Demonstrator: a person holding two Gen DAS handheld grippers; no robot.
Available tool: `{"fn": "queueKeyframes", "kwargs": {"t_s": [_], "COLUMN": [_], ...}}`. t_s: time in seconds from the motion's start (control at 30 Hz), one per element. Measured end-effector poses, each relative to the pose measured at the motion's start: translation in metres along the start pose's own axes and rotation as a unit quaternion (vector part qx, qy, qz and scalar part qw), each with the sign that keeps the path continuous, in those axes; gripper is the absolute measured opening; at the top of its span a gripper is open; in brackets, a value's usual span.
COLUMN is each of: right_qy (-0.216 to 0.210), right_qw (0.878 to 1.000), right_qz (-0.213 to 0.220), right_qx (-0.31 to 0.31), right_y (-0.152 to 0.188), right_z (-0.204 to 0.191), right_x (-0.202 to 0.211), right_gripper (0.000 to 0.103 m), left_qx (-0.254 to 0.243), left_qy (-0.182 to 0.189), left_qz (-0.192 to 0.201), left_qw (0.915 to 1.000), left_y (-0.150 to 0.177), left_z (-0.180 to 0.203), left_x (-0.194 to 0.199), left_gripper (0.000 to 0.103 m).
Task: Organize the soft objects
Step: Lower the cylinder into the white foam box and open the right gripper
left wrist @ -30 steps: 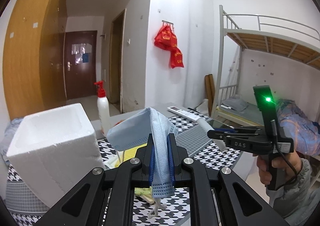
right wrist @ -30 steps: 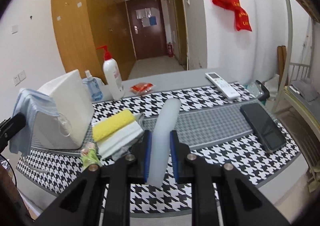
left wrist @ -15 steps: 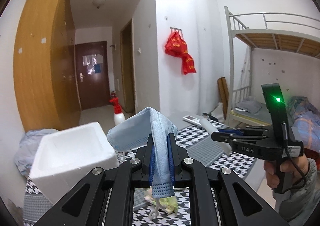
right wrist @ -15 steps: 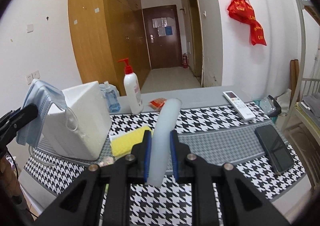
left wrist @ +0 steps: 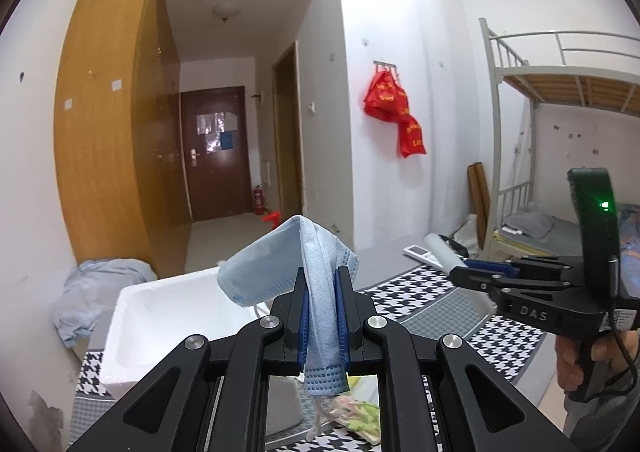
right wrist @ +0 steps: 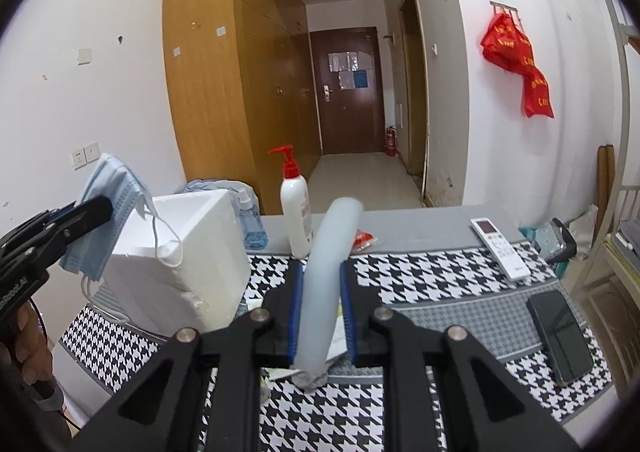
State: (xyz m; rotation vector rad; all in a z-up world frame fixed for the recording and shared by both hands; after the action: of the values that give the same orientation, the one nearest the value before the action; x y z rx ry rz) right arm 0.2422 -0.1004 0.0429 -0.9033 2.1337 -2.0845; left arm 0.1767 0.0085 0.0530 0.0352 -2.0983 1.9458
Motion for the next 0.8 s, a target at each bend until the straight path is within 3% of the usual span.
{"fn": "queueKeyframes", "kwargs": {"t_s": [0.8], "right_qy": [-0.067], "right_qw": [0.997], "right_qz": [0.012], "right_qx": [0.047], "right_y": [-0.024], "right_z": [-0.05], "right_x": [-0.016], "right_gripper": [0.022], "left_qx": [0.021], "left_qy": [-0.102], "left_qz": [0.018], "left_qw": [0.9944], "left_y": [-0.015], "left_z": [-0.052], "left_x": [0.031], "left_gripper": [0.013]}}
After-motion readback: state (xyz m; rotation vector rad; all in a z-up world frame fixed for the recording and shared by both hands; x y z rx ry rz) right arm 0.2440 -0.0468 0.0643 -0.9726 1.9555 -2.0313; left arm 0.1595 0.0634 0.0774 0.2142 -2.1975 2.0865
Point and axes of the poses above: each gripper's, at about its wrist camera, not at the fingertips, and x roughly against the way its jaws point, z to its right, y to its underside, the point moved 3 cm from there along -x, roughly the way its jaws point, and after that the axes turned 3 degrees about z, right-handed, at the moved point
